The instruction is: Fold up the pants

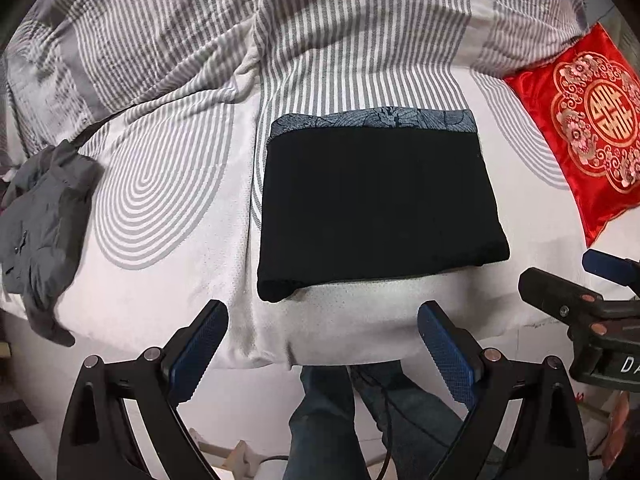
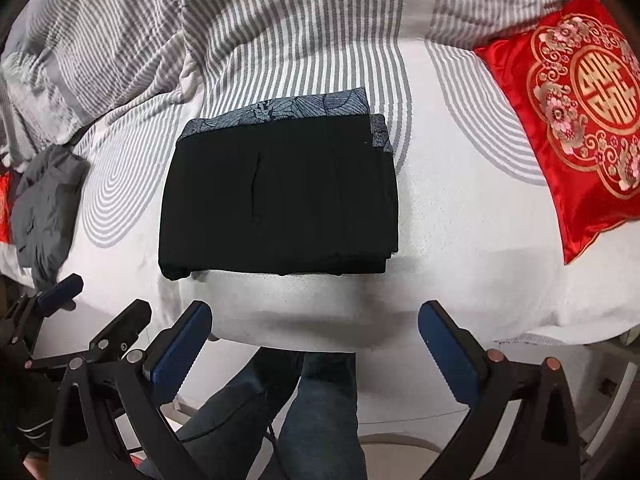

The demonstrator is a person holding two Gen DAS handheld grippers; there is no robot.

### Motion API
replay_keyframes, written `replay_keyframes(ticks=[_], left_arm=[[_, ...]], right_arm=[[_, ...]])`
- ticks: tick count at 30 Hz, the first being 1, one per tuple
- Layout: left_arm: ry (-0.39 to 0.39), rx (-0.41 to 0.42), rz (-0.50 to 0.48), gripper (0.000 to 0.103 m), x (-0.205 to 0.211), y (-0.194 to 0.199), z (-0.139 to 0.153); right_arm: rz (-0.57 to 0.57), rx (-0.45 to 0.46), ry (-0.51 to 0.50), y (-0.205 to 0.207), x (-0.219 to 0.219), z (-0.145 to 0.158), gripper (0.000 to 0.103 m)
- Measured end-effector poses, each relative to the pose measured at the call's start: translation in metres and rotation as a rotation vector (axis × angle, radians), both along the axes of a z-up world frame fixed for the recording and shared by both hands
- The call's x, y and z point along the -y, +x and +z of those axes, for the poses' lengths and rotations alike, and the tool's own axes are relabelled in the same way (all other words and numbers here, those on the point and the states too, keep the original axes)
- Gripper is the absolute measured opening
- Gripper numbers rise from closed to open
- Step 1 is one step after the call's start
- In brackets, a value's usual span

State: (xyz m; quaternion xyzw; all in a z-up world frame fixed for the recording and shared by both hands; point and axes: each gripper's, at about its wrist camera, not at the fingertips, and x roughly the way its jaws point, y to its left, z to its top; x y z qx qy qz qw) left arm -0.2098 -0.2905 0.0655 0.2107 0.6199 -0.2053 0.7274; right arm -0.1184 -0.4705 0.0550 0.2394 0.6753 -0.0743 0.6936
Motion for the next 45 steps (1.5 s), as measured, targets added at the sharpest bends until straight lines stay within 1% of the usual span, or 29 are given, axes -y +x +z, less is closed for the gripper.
replay_keyframes(ticks=[8, 20, 45], left_arm=[[0.013, 0.011, 0.007, 0.096, 0.006, -0.004, 0.003], [0.016, 0.018, 0.023, 0.096, 0.005, -0.006, 0.006], [0.007, 0.023, 0.025, 0.096, 0.003, -0.011, 0.007]], right_arm=[[0.015, 0.006, 0.013, 0.003, 0.004, 0.0, 0.103], [0.05, 0.016, 0.017, 0.006, -0.001, 0.003, 0.103], [0.049, 0.021, 0.009, 0.001, -0.006, 0.006, 0.103]])
